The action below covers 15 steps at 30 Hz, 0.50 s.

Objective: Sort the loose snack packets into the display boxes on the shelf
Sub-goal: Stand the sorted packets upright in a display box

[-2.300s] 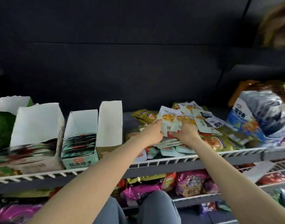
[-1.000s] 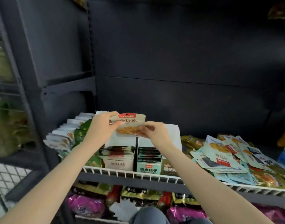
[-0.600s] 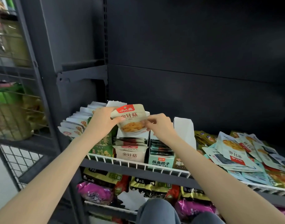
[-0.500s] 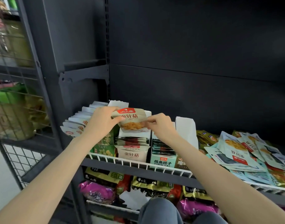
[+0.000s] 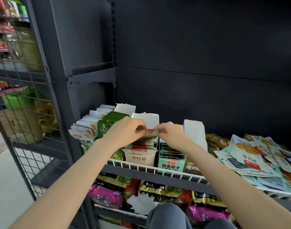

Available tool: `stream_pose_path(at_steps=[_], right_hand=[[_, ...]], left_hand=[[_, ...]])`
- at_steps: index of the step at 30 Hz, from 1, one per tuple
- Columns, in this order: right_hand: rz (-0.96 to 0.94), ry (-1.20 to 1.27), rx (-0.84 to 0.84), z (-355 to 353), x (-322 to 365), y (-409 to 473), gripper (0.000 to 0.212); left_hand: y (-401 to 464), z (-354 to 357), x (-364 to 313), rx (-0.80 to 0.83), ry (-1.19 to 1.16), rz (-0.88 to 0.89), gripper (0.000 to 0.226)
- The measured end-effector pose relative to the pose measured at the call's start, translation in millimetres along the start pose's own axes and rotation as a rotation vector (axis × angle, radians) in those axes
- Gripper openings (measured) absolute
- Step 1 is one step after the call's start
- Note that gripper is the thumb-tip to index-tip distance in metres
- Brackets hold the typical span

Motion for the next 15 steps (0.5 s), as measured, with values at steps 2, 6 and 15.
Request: stream_pose_path(at_steps=[2,6,15], right_hand=[[-0.013,0.086,0.016,-8.3,-5.3,-7.1,0.041],[0.052,0.224,-0.208,-40.3,-36.8,-26.1,0.039],[0.444,0.089,-0.404,-96.6,-183.7,-82.0,0.03]], left_hand=[[1.4,1.9,-11.9,0.036,-0.048,0.025,0.02],[15.2,11.5,-51.6,0.0,-0.209,0.068,0.018],[81.3,89.7,-199.0,0.05,-0.466,0.127,0.026]])
Point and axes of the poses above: each hand's wrist, its own y-axis towards the middle knuckle, its own z-axis out of the palm, x = y × z, the point moved 4 cm from there along y, towards the middle knuckle, and after that the axes turned 2 degrees about y, right-handed, at the moved point
